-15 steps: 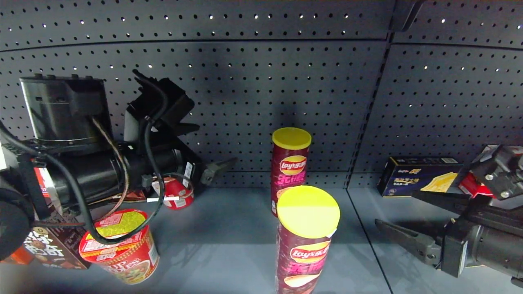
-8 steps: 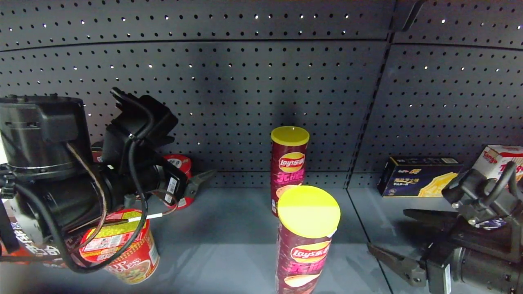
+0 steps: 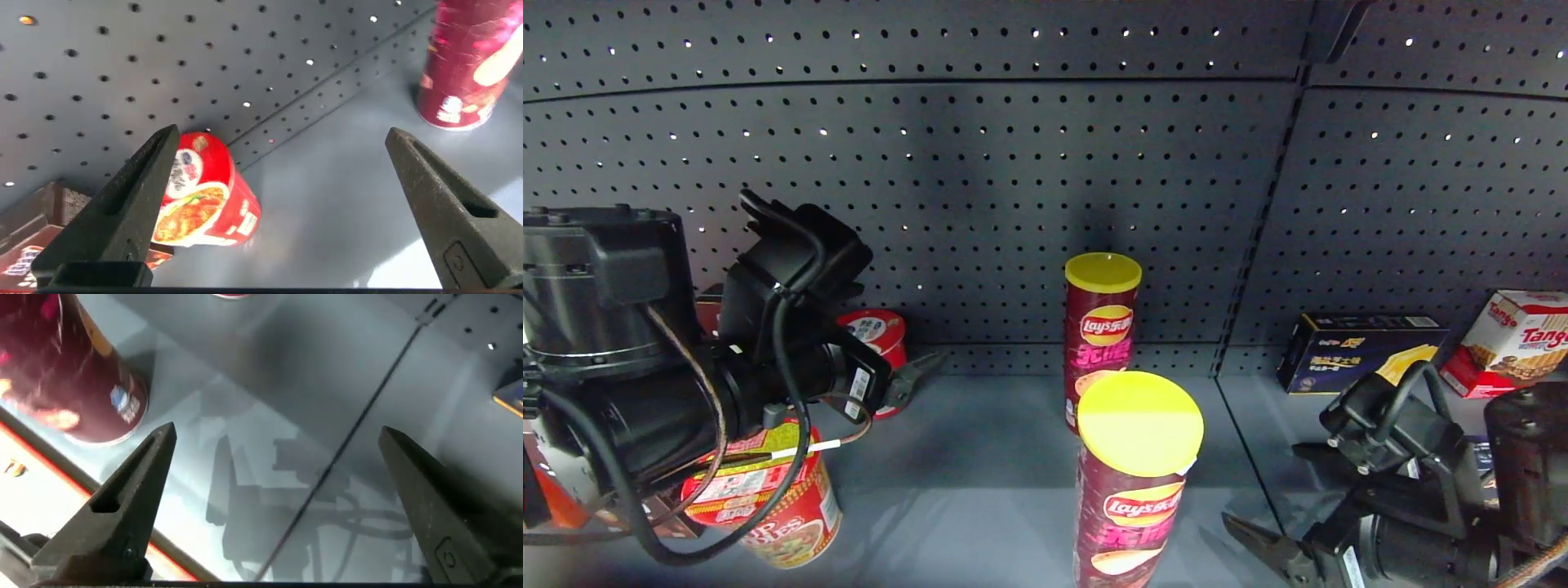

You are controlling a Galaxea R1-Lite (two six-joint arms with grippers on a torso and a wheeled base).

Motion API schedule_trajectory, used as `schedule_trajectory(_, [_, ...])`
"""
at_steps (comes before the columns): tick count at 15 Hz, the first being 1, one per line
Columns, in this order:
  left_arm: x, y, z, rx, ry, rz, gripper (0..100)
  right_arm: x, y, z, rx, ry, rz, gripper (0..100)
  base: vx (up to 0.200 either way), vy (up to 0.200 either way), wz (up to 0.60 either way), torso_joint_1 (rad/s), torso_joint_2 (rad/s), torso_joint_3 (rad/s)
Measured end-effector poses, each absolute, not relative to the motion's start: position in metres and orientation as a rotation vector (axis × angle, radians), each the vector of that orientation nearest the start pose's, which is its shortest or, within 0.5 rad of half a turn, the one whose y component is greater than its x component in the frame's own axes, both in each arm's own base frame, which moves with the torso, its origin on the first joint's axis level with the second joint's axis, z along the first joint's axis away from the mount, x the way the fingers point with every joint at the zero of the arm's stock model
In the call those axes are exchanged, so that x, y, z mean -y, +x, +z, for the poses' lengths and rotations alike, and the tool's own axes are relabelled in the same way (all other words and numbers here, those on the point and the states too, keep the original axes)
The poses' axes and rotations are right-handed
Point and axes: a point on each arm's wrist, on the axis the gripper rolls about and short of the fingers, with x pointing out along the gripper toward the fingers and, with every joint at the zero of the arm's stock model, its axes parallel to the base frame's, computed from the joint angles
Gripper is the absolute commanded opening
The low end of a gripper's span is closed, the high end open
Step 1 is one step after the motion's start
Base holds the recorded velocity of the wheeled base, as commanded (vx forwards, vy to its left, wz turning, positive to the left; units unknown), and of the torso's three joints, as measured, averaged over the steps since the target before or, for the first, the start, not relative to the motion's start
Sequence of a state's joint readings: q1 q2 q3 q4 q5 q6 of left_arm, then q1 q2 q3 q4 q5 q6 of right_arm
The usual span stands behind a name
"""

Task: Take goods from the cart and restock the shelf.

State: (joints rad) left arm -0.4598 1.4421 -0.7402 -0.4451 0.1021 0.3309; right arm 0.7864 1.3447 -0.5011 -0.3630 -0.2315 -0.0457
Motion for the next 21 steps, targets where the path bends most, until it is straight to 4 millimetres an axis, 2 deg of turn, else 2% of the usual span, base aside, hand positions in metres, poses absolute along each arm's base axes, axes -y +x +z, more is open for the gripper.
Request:
schedule_trajectory(6, [0.112,0.221,0.213,-0.173,0.397,-0.414,100,-0.156,0.157,0.163,-0.428,-0.299,0.57,100,0.0,0.0,0.0,0.0,0.0,0.0])
schedule_trajectory(21, [0.111,0.219,0.201,-0.199,0.404,-0.418,100,-0.181,0.153,0.158,-0.429,-0.323,0.665,100,0.0,0.0,0.0,0.0,0.0,0.0])
